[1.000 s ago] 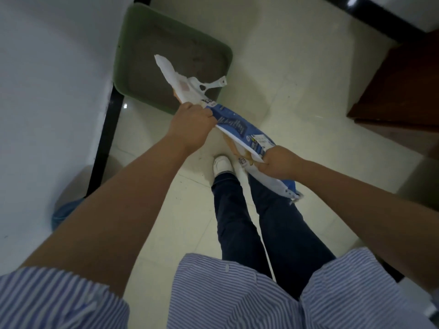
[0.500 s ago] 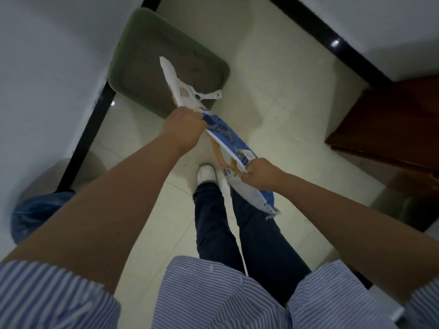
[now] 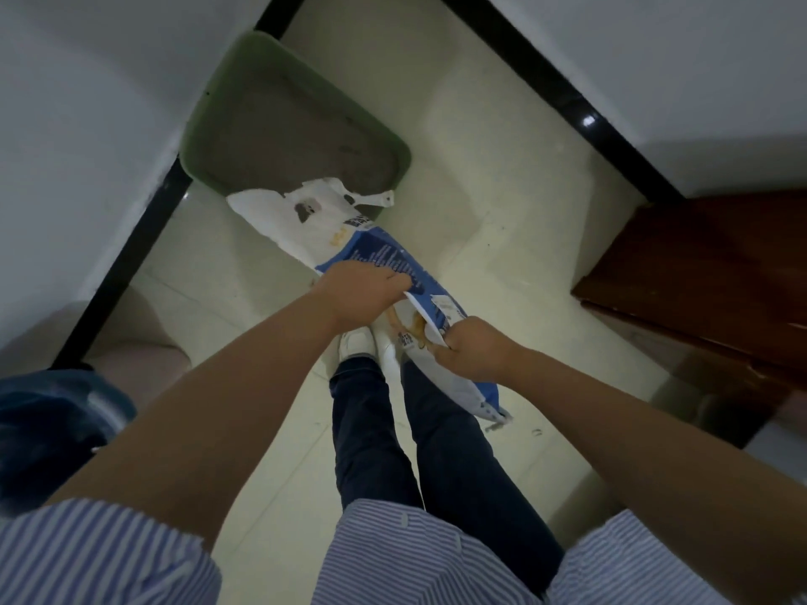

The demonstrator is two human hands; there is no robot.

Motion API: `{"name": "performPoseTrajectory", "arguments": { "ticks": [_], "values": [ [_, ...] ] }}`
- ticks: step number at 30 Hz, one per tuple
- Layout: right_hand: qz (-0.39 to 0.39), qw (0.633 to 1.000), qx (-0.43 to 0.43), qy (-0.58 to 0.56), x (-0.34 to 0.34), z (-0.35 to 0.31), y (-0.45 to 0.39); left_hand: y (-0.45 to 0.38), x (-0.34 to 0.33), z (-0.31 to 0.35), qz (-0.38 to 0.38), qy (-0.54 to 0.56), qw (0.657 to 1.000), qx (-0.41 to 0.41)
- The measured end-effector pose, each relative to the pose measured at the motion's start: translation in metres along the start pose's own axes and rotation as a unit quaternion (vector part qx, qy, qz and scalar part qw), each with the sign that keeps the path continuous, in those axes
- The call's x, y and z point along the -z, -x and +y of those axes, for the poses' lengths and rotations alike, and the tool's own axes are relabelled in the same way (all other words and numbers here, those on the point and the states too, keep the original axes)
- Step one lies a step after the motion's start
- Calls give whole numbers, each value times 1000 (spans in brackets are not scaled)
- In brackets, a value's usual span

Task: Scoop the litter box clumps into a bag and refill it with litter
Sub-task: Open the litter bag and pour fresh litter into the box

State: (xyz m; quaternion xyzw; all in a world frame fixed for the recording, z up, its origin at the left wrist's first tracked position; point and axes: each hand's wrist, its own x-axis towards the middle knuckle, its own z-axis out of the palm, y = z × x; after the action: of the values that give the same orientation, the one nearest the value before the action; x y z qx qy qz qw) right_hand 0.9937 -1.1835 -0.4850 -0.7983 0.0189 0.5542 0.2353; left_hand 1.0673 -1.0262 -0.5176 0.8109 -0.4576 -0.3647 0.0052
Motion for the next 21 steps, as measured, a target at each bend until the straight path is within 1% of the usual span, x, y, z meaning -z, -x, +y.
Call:
{"name": "performPoseTrajectory", "arguments": {
  "ticks": [1,2,4,7,8,10,11,12,13,14,15,16,17,19,21],
  "values": [
    [-5,1000,3,16,3,1,0,-4,0,-1,-21,-10,999,24],
    [-10,1000,7,28,5,3,-1,-6,3,0,-25,-15,999,32],
    [-12,999,13,38,9,8,-3,-8,7,0,-15,-57,998,12],
    [-9,999,9,35,8,14,-4,-11,16,2,-32,-57,998,10],
    [-8,999,8,30,8,16,-4,-11,17,1,6,-54,999,1],
    [-3,1000,12,23,9,15,-5,-12,11,-2,153,8,987,-56],
    [0,1000,13,19,11,14,-7,-11,7,-3,204,61,974,-71],
    [1,1000,14,13,13,13,-10,-8,1,-3,233,128,962,-60],
    [2,1000,12,6,14,12,-13,-7,-6,-2,217,207,953,-34],
    [1,1000,5,-2,15,12,-15,-7,-10,3,202,265,943,12],
    [0,1000,0,-10,16,12,-17,-7,-7,6,182,292,937,57],
    [-1,1000,-3,-17,16,12,-18,-12,-6,8,152,289,941,91],
    [1,1000,-4,-24,16,13,-18,-18,-6,10,129,264,950,104],
    [11,999,-11,-41,16,16,-14,-29,-2,14,131,207,966,88],
    [22,998,-24,-55,15,20,-8,-37,-3,22,163,206,963,64]
  ]
}}
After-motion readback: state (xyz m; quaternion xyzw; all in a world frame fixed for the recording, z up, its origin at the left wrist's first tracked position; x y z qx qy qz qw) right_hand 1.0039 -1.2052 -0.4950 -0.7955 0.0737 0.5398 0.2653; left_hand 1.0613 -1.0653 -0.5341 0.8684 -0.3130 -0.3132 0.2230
